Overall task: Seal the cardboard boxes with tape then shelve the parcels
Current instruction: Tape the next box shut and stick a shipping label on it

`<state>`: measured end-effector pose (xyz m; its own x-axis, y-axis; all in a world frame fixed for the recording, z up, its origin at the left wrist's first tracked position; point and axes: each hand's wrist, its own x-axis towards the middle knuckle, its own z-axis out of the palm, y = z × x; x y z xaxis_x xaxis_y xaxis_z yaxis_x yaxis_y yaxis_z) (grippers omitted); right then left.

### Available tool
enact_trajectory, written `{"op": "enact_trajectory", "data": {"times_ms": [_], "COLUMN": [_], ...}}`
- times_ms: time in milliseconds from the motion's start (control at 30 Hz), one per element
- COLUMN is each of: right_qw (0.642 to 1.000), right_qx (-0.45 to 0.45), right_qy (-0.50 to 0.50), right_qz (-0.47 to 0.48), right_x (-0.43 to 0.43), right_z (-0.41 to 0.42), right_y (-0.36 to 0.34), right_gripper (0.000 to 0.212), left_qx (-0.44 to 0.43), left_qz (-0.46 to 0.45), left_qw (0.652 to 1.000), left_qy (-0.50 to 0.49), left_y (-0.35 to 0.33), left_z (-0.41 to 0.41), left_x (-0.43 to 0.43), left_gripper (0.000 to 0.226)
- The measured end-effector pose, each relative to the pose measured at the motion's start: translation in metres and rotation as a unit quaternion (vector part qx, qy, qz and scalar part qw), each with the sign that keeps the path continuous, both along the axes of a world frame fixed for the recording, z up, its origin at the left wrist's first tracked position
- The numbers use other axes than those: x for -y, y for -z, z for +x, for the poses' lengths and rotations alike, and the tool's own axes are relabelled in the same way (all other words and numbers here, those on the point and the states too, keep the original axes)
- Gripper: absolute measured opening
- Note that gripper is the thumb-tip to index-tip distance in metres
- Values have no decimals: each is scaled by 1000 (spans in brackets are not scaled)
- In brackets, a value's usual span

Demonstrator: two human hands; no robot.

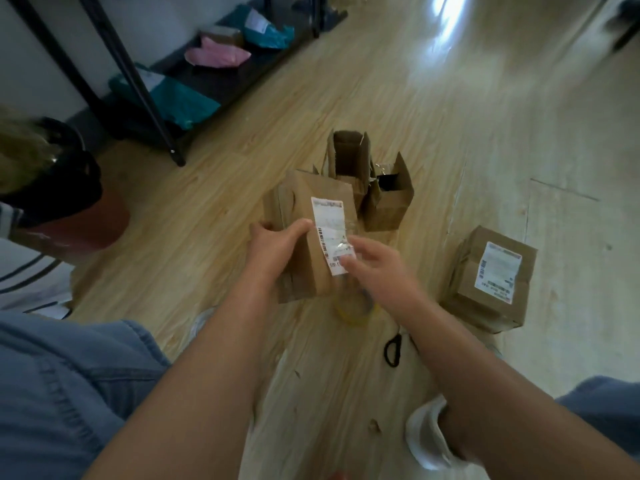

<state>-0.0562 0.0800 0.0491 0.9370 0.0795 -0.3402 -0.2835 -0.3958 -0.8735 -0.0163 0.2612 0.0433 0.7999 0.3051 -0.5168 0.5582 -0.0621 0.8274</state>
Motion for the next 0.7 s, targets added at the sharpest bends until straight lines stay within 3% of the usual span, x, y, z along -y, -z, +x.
{"op": "enact_trajectory", "data": {"times_ms": [133,233,333,367,500,700], "right_qw": [995,995,988,986,982,980], "right_qx": [-33,-92,-75,-64,-43,-27], "right_qy": [57,28,42,50,69,94], "right_qz": [-77,36,128,143,168,173], "right_x": [38,52,56,58,61,64], "right_z": [17,13,8,7,3,3], "right_y": [-31,-38,-31,-28,-23,-25], "right_gripper": [77,77,73,74,79,81], "left_qx": [45,68,70,63,66,92], "left_qz": [-85,-156,-215,-212,-139,-148], "left_qw": [995,985,974,974,976,972], "left_qy": [26,36,33,51,151,160], "left_y": [-26,-32,-23,-21,-22,-26], "left_z": [6,-2,-14,-17,-22,-23], "left_x": [5,11,17,19,21,20], "left_gripper": [83,80,55,50,69,47]}}
